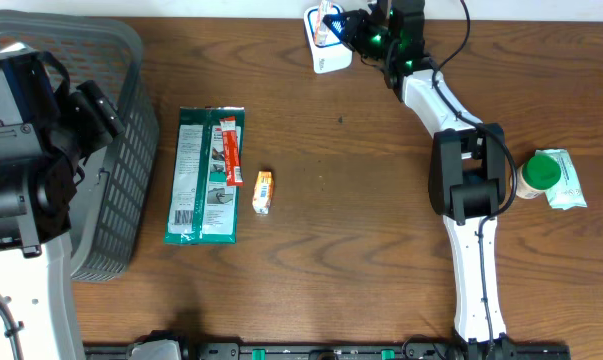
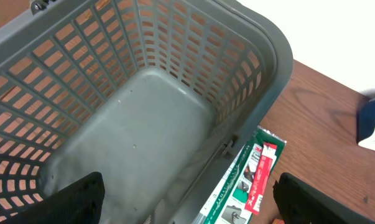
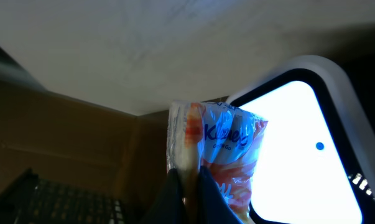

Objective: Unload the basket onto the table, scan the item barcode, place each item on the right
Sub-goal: 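Lift the Kleenex pack and hold it in front of the scanner, then carry the Kleenex pack right and drop it beside the jar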

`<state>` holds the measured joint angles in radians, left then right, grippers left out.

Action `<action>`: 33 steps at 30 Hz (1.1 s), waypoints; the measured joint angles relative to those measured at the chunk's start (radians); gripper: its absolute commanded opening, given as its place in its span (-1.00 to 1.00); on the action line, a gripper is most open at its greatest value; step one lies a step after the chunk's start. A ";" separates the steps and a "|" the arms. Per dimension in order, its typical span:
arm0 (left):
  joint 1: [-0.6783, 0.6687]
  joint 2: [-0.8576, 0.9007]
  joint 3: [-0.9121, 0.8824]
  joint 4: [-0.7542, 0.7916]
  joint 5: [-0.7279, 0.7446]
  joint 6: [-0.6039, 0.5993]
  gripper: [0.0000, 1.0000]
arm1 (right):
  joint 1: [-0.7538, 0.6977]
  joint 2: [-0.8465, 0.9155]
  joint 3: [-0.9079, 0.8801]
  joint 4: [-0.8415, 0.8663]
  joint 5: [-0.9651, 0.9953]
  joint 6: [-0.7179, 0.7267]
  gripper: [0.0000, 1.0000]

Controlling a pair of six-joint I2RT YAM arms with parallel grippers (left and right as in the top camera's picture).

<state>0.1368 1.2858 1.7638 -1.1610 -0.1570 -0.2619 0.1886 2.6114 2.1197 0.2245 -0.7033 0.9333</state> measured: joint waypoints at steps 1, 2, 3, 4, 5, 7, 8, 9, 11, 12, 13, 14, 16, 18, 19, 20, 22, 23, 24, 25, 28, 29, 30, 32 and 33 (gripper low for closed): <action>0.000 0.000 0.000 0.000 0.000 0.000 0.76 | -0.001 0.000 0.000 0.013 -0.010 0.002 -0.98; 0.000 0.000 0.000 0.000 0.000 0.000 0.76 | -0.005 0.000 0.000 0.034 -0.028 0.007 -0.98; 0.000 0.000 0.000 0.000 0.000 0.000 0.76 | -0.008 0.000 0.000 0.050 -0.043 0.014 -0.97; 0.000 0.000 0.000 0.000 0.000 0.000 0.76 | -0.010 0.000 0.001 0.061 -0.064 0.025 -0.97; 0.000 0.000 0.000 0.000 0.000 0.000 0.76 | -0.016 0.000 0.002 0.064 -0.080 0.032 -0.97; 0.000 0.000 0.000 0.000 0.000 0.000 0.77 | -0.024 0.000 0.002 0.055 -0.110 0.044 -0.98; 0.000 0.000 0.000 0.000 0.000 0.000 0.77 | -0.028 -0.002 0.002 0.043 -0.121 0.048 -0.97; 0.000 0.000 0.000 0.000 0.000 0.000 0.76 | -0.030 -0.005 0.002 0.027 -0.130 0.051 -0.97; 0.000 0.000 0.000 0.000 0.000 0.000 0.76 | -0.035 -0.026 0.001 -0.036 -0.143 0.051 -0.98; 0.000 0.000 0.000 -0.001 0.000 0.000 0.76 | -0.036 -0.047 0.000 -0.097 -0.146 0.042 -0.97; 0.000 0.000 0.000 0.000 0.000 0.000 0.76 | -0.037 -0.071 -0.001 -0.156 -0.151 0.026 -0.98; 0.000 0.000 0.000 -0.001 0.000 0.000 0.76 | -0.037 -0.100 -0.001 -0.222 -0.156 0.007 -0.97; 0.000 0.000 0.000 -0.001 0.000 0.000 0.76 | -0.034 -0.180 -0.001 -0.396 -0.157 -0.064 -0.97; 0.000 0.001 0.000 -0.002 0.000 0.000 0.76 | -0.031 -0.267 0.000 -0.579 -0.156 -0.156 -0.97; 0.000 0.001 0.000 -0.001 0.000 0.000 0.76 | -0.028 -0.315 0.002 -0.676 -0.153 -0.210 -0.97; 0.000 0.001 0.000 -0.002 0.000 0.000 0.76 | -0.026 -0.373 0.003 -0.786 -0.145 -0.275 -0.97; 0.000 0.001 0.000 -0.002 0.000 0.000 0.76 | -0.021 -0.489 0.013 -1.041 -0.107 -0.410 -0.97; 0.000 0.001 0.000 -0.002 0.000 0.000 0.76 | -0.021 -0.507 0.013 -1.071 -0.102 -0.432 -0.98; 0.000 0.001 0.000 -0.002 0.000 0.000 0.76 | -0.019 -0.539 0.020 -1.154 -0.079 -0.481 -0.97; 0.000 0.001 0.000 0.000 0.000 0.000 0.76 | -0.018 -0.569 0.026 -1.259 -0.050 -0.530 -0.98; 0.000 0.001 0.000 -0.002 0.000 0.000 0.76 | -0.016 -0.621 0.027 -1.513 0.085 -0.632 -0.97; 0.000 0.001 0.000 -0.002 0.000 0.000 0.76 | -0.016 -0.627 0.026 -1.577 0.142 -0.650 -0.98; 0.000 0.001 0.000 -0.002 0.000 0.000 0.76 | -0.016 -0.629 0.026 -1.632 0.195 -0.667 -0.98; 0.000 0.001 0.000 -0.002 0.000 0.000 0.76 | -0.016 -0.626 0.021 -1.730 0.304 -0.693 -0.98; 0.000 0.001 0.000 -0.002 0.000 0.000 0.76 | -0.016 -0.626 0.017 -1.745 0.325 -0.698 -0.98</action>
<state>0.1368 1.2869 1.7638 -1.1625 -0.1570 -0.2619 0.1722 1.9854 2.1365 -1.5204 -0.3786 0.2356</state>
